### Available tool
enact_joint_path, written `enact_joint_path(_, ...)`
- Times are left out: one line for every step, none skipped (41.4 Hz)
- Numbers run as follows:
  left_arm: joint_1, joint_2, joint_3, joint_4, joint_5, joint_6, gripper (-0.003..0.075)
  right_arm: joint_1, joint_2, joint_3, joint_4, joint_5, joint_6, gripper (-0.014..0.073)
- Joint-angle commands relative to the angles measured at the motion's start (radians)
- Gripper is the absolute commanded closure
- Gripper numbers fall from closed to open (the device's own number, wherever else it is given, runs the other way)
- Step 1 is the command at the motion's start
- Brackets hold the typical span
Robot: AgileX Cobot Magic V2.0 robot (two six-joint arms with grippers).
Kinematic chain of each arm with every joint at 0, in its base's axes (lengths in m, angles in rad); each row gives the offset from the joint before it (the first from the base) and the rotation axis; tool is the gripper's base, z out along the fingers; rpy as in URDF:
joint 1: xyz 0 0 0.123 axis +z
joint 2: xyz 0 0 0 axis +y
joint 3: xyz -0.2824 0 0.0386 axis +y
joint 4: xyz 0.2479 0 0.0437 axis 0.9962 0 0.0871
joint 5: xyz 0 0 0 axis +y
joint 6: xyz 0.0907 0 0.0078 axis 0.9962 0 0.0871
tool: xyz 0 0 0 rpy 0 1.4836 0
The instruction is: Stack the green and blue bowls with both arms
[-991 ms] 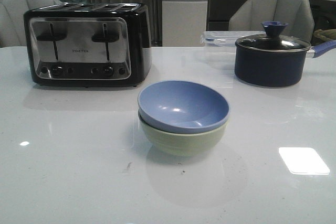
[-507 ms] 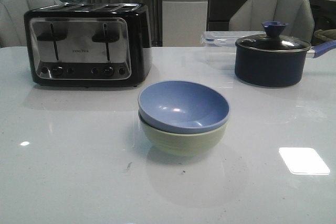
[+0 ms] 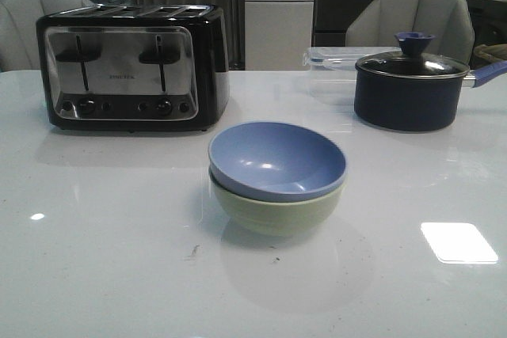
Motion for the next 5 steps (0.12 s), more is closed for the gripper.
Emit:
enact_joint_path(0.002,-0.021,0.004,-0.008,-0.085,-0.006,0.0627,0.003,-0.02,-0.002,0.001,-0.095,-0.01,0.0537)
enact_joint_path(0.002,-0.021,0.004,-0.008,-0.085,-0.006,0.0627,0.003,-0.02,-0.002,0.001,-0.095,-0.01,0.0537)
enact_joint_path(0.002,-0.021,0.004,-0.008,-0.085,-0.006,0.0627,0.003,-0.02,-0.002,0.001,-0.095,-0.01,0.0537)
enact_joint_path(0.002,-0.021,0.004,-0.008,-0.085,-0.006,0.0627,0.003,-0.02,-0.002,0.001,-0.095,-0.01,0.0537)
enact_joint_path(0.002,-0.021,0.004,-0.008,-0.085,-0.006,0.0627,0.003,-0.02,-0.002,0.001,-0.095,-0.01,0.0537)
